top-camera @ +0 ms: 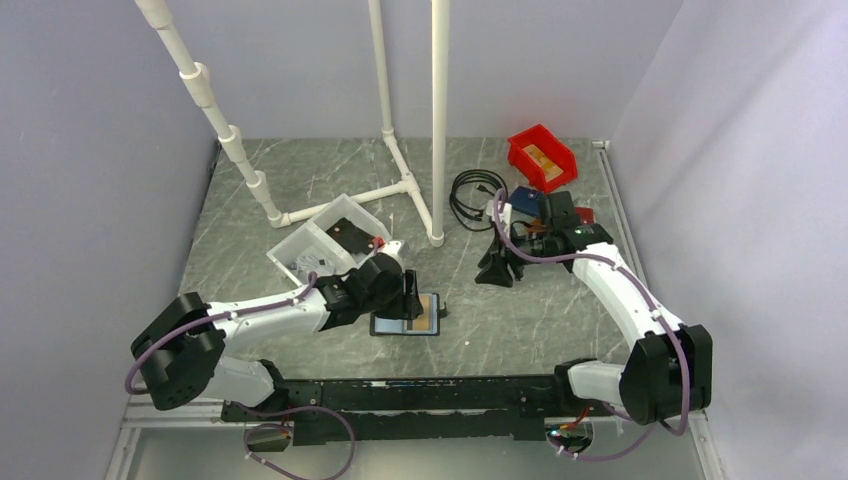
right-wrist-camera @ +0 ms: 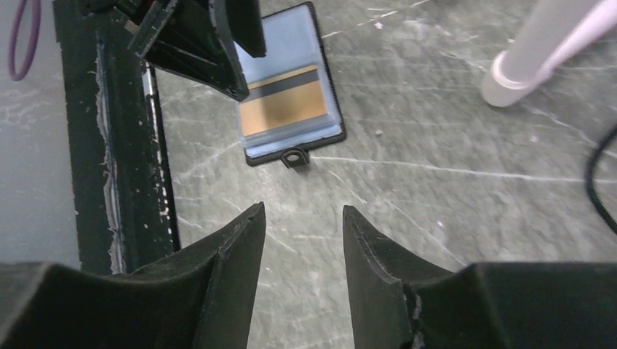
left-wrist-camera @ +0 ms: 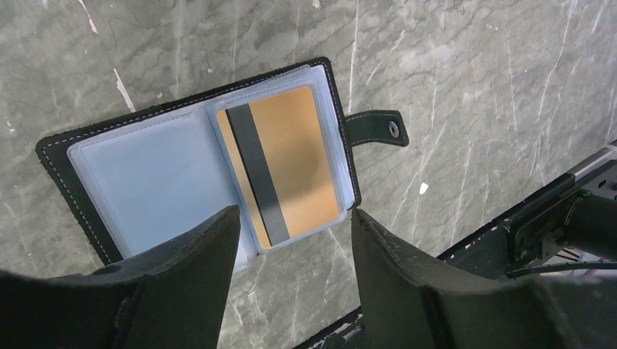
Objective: Take the credit cards out of the card holder
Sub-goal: Remove the credit card from the card holder.
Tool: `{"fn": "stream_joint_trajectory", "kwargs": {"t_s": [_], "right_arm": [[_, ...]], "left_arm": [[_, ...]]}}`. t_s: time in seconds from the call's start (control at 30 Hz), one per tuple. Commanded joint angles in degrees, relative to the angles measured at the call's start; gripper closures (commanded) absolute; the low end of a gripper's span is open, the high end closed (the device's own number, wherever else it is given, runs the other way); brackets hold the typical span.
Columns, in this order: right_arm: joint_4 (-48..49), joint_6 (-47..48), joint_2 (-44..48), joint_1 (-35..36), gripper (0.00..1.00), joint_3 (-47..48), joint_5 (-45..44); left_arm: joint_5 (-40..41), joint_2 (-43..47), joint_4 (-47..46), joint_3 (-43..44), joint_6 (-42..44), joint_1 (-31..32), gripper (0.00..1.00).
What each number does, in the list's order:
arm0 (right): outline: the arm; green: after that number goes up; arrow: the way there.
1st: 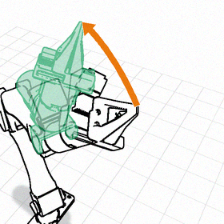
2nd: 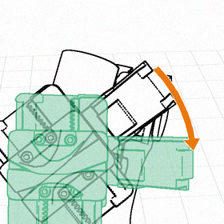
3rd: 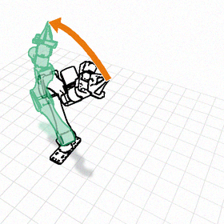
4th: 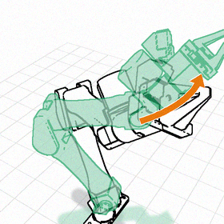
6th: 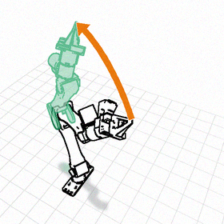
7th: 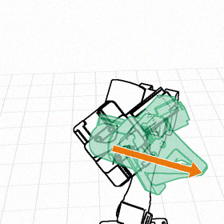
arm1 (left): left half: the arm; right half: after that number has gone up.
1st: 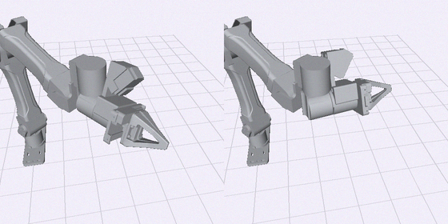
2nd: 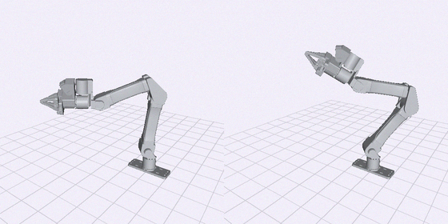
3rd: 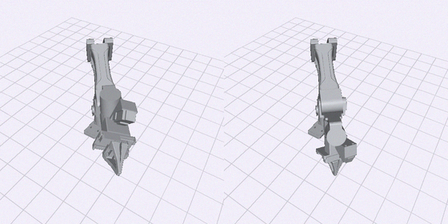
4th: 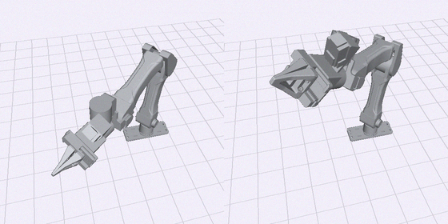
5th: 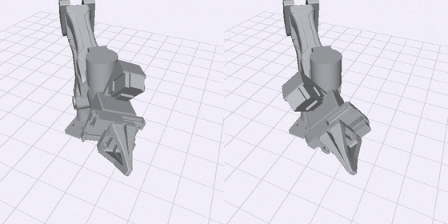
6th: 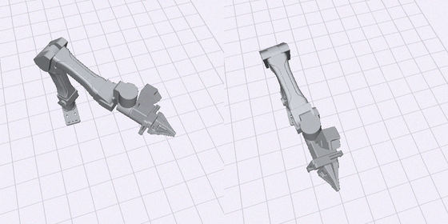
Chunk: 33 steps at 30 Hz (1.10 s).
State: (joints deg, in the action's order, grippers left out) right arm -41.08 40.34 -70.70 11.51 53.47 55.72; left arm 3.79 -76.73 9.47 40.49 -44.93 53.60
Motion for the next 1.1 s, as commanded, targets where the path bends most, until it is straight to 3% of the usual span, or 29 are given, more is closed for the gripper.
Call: {"fn": "stream_joint_trajectory", "kwargs": {"t_s": [0.0,0.3,0.43,0.73,1.07], "right_arm": [[7.69,-4.48,-1.65,4.91,0.57,-1.46,-1.85],[10.57,-7.93,-7.98,14.32,0.81,-0.52,-7.73],[13.06,-11.82,-10.20,16.38,1.00,-0.47,-9.30],[14.81,-13.71,-15.50,22.59,1.00,0.22,-15.33],[12.48,-13.17,-22.09,25.73,1.00,2.77,-21.57]], "left_arm": [[0.97,-0.62,-5.41,-1.42,-2.67,0.19,0.38],[2.82,-3.44,-6.21,-2.33,-4.18,0.13,0.46],[3.64,-3.95,-6.36,-2.97,-4.38,0.10,0.51],[-1.47,-6.39,-14.37,-5.55,-3.57,0.03,0.69],[-5.90,-10.80,-21.46,-6.78,-5.42,-0.49,0.74]]}}
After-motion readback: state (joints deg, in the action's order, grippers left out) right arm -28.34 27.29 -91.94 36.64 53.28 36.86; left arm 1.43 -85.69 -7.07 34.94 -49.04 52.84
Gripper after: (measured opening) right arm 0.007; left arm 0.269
